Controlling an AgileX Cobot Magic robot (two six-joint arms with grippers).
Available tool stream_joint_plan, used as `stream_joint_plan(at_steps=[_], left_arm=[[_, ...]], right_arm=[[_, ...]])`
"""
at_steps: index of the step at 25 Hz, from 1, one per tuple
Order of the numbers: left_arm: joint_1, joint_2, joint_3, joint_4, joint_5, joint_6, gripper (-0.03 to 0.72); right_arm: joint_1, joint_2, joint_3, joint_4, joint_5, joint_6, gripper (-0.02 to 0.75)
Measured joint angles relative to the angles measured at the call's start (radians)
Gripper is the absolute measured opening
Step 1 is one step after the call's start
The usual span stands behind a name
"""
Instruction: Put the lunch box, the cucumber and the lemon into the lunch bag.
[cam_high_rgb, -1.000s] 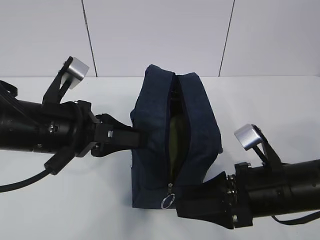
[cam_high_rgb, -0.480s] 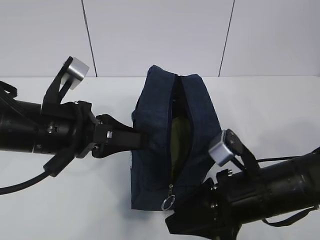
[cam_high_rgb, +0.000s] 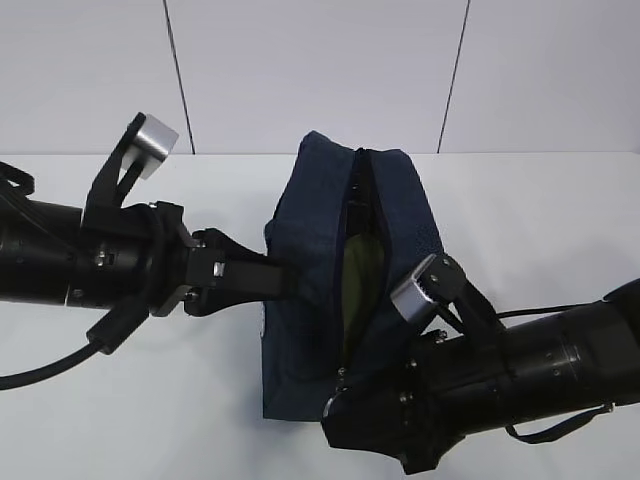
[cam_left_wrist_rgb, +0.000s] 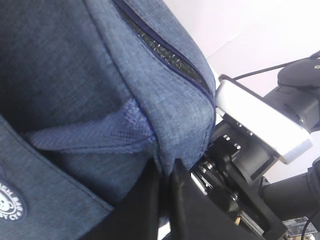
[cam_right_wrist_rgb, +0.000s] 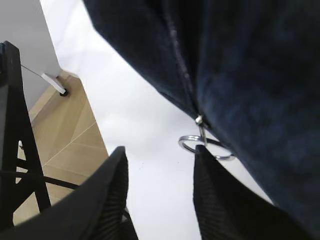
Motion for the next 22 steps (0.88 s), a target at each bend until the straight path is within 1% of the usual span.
stream_joint_plan(at_steps=[5,12,16,22], left_arm=[[0.0,0.0,0.0,0.0,0.002,0.0,-0.003],[0.0,0.0,0.0,0.0,0.017,0.0,-0.004],[0.0,0.0,0.0,0.0,0.021,0.0,-0.004],[0.0,0.0,0.0,0.0,0.028,0.0,-0.004]], right_arm=[[0.0,0.0,-0.003,0.0,-0.014,0.023,0.336],[0.0,0.0,-0.015,0.0,-0.147,0.04,0.336],[0.002,0.0,-0.02,0.002,-0.131,0.066,0.336],[0.032,0.0,-0.034,0.001,-0.135,0.078,0.336]])
